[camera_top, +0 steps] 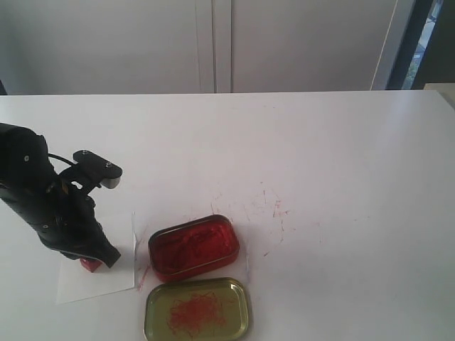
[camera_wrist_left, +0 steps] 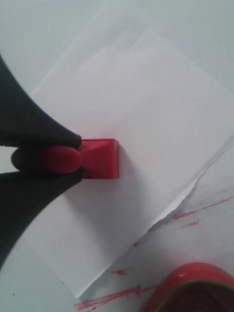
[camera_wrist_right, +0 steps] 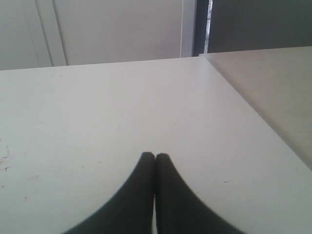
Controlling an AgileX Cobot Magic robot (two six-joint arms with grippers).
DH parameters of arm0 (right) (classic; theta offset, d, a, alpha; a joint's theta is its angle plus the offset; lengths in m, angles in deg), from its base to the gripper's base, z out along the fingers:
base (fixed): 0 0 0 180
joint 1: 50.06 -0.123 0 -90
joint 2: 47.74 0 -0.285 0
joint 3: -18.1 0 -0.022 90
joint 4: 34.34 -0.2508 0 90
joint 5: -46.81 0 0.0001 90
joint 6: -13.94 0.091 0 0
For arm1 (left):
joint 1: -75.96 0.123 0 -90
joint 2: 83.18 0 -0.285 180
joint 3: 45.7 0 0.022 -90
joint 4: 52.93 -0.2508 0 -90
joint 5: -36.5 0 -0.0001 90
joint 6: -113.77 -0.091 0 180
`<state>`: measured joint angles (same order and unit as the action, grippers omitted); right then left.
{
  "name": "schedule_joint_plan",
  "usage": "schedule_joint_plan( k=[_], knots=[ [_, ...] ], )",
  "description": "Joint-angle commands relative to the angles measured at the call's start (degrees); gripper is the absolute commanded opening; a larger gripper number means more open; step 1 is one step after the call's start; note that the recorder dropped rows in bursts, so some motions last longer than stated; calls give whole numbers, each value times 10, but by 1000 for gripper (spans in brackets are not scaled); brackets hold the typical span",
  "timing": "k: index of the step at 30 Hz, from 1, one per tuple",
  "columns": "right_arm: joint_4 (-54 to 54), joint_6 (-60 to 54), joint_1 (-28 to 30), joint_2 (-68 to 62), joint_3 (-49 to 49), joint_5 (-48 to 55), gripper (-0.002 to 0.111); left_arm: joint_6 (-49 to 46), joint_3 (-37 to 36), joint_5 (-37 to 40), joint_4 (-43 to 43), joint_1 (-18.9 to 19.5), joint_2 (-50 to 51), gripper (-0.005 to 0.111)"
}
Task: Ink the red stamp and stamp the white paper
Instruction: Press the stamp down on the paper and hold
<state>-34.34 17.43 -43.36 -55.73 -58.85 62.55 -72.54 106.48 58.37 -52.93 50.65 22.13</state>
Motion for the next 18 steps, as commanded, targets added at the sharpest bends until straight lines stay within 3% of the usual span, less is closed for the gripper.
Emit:
schedule_joint_plan(
  k=[1, 18],
  knots=[
    [0, 2, 1, 2, -3, -9, 0, 0, -28, 16, 0, 1, 59, 0],
    [0, 2, 1, 2, -3, -7, 0, 0, -28, 14, 0, 1, 59, 0]
  ],
)
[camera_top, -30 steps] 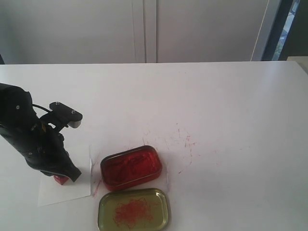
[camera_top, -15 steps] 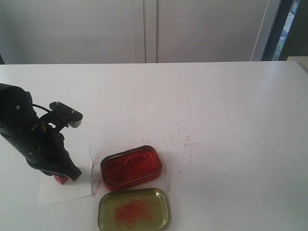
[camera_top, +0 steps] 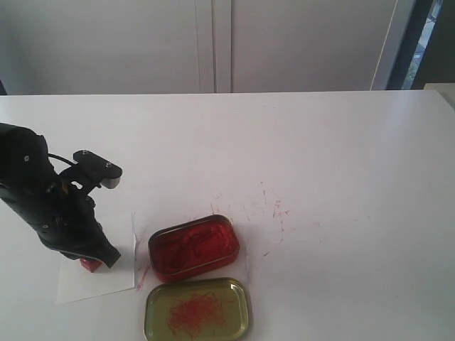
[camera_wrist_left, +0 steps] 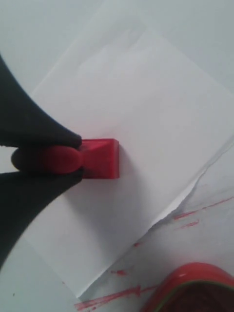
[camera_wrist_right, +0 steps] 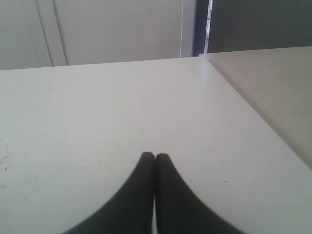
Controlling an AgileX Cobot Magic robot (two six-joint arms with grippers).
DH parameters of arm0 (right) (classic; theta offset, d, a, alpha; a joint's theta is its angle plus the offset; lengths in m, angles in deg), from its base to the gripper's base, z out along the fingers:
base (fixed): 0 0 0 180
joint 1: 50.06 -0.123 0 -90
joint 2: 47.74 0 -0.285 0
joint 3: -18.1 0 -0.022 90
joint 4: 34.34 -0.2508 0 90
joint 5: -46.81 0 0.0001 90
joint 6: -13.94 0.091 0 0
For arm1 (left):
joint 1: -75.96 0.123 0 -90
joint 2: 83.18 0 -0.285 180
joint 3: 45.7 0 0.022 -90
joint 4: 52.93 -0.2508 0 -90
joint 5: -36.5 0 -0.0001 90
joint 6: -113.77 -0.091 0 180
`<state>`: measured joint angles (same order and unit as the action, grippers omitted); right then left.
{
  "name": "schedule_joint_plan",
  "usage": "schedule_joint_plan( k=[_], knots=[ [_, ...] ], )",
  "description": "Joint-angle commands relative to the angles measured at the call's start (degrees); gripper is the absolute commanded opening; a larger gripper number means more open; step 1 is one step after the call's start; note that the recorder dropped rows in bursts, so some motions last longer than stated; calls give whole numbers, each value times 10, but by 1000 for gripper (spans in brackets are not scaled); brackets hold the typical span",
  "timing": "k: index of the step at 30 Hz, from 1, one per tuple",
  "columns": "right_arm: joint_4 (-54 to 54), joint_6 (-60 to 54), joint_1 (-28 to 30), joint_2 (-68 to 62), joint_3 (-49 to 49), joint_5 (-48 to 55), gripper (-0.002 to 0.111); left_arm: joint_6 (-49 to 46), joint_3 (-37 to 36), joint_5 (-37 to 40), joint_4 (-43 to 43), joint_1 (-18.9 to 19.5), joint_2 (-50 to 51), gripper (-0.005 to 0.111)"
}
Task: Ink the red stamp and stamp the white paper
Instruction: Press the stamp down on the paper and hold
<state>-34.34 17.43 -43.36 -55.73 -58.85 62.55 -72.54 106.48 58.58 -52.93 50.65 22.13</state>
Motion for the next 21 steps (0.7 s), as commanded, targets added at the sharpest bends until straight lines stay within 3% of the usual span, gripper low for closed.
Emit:
schedule_joint_plan(
  k=[1, 21],
  knots=[
    [0, 2, 1, 2, -3, -9, 0, 0, -28, 10, 0, 1, 59, 0],
    [0, 2, 1, 2, -3, -7, 0, 0, -28, 4, 0, 1, 59, 0]
  ],
)
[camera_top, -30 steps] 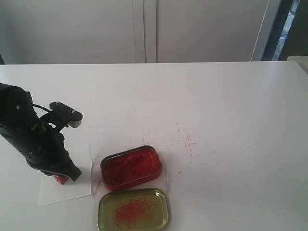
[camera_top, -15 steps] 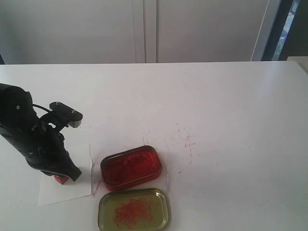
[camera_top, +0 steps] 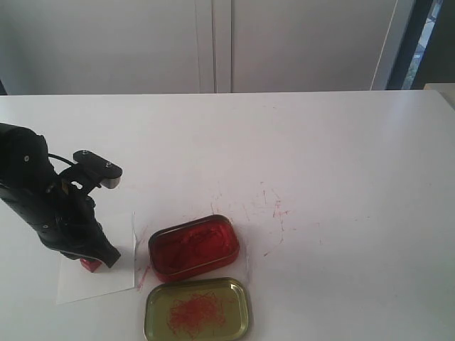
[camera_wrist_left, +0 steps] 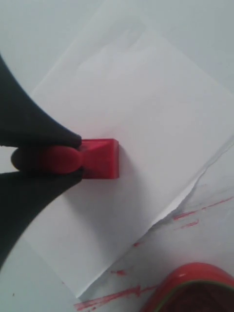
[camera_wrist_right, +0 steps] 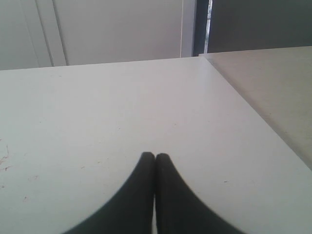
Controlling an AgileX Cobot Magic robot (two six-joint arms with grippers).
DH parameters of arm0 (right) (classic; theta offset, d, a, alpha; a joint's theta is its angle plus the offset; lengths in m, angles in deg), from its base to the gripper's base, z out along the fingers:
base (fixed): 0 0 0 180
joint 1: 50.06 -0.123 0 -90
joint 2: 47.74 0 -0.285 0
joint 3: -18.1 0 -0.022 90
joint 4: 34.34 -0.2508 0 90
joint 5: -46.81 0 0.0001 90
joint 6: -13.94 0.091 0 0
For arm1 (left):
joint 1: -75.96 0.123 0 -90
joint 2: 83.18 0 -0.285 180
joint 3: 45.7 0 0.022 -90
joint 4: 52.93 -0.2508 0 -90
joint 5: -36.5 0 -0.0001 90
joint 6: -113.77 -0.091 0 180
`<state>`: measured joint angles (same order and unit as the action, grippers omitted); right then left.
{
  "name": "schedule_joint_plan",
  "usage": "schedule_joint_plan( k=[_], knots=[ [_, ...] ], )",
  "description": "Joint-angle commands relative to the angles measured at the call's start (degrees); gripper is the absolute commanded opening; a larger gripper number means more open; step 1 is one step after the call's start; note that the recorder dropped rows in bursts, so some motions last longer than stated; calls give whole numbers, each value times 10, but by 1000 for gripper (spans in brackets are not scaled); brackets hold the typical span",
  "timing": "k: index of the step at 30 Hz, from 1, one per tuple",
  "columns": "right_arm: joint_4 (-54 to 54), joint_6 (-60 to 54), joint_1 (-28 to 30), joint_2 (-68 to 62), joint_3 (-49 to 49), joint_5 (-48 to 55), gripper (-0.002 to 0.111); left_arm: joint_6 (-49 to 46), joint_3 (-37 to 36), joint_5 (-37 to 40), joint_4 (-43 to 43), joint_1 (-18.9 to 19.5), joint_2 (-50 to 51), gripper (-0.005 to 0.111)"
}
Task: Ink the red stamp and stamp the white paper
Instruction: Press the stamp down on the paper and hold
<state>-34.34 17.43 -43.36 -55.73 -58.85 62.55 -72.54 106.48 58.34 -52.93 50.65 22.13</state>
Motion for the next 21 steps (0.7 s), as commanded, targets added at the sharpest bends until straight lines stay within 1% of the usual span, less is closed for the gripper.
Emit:
schedule_joint_plan(
  k=[1, 8, 12, 21],
  knots=[
    [0, 2, 1, 2, -3, -7, 0, 0, -28, 7, 0, 1, 59, 0],
    [0, 2, 1, 2, -3, -9, 0, 3, -25, 7, 0, 1, 58, 0],
    [0, 2, 1, 2, -3, -9, 0, 1, -11, 34, 0, 1, 51, 0],
    [0, 2, 1, 2, -3, -7, 0, 1, -6, 47, 0, 1, 2, 0]
  ],
)
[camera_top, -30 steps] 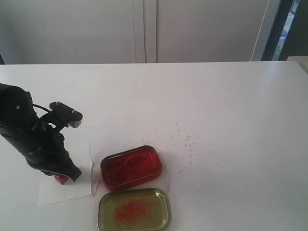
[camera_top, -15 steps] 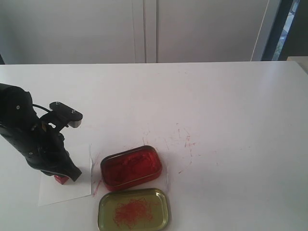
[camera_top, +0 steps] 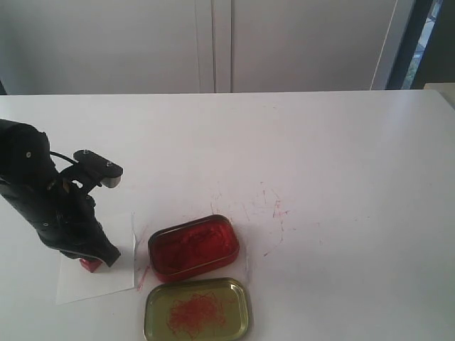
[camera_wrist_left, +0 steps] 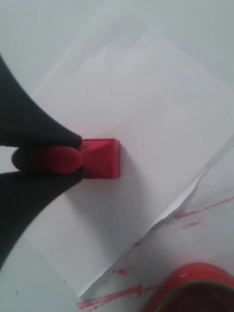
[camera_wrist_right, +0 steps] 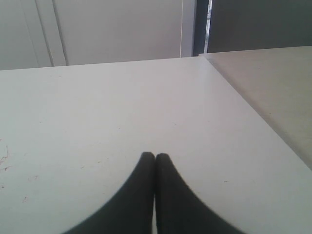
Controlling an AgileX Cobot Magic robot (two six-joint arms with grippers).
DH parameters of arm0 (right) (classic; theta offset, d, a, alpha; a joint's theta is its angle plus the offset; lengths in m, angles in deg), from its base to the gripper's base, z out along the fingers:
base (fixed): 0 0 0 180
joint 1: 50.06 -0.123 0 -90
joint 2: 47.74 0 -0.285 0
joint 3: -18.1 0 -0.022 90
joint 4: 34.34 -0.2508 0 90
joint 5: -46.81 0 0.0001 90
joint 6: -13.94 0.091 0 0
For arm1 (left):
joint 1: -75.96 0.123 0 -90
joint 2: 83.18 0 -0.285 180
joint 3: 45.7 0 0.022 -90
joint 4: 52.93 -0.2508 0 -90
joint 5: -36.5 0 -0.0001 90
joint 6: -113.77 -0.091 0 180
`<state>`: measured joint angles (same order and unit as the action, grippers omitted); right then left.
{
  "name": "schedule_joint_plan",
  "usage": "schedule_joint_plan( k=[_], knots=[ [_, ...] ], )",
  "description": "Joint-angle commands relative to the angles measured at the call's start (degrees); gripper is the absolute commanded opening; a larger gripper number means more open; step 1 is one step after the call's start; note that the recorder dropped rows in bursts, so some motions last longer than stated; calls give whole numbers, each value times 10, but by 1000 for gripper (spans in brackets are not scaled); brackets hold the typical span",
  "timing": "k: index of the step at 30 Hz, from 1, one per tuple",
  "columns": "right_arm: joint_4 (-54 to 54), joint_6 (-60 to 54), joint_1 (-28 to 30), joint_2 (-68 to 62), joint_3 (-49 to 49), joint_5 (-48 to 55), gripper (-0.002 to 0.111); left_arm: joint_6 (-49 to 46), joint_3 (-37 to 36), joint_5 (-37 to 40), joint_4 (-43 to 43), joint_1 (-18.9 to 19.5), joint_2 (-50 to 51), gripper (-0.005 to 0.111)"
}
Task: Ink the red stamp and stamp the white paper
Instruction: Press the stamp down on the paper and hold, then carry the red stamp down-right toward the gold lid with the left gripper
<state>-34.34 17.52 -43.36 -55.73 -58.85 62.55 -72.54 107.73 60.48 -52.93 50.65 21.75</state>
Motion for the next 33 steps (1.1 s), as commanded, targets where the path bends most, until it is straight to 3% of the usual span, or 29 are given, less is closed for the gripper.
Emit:
schedule_joint_plan(
  k=[1, 20, 33],
  knots=[
    [0, 1, 1, 2, -3, -7, 0, 1, -19, 25, 0, 1, -1, 0],
    [0, 1, 1, 2, -3, -7, 0, 1, -19, 24, 0, 1, -91, 0],
    [0, 1, 1, 2, -3, -8, 0, 3, -19, 8, 25, 0, -94, 0]
  ],
)
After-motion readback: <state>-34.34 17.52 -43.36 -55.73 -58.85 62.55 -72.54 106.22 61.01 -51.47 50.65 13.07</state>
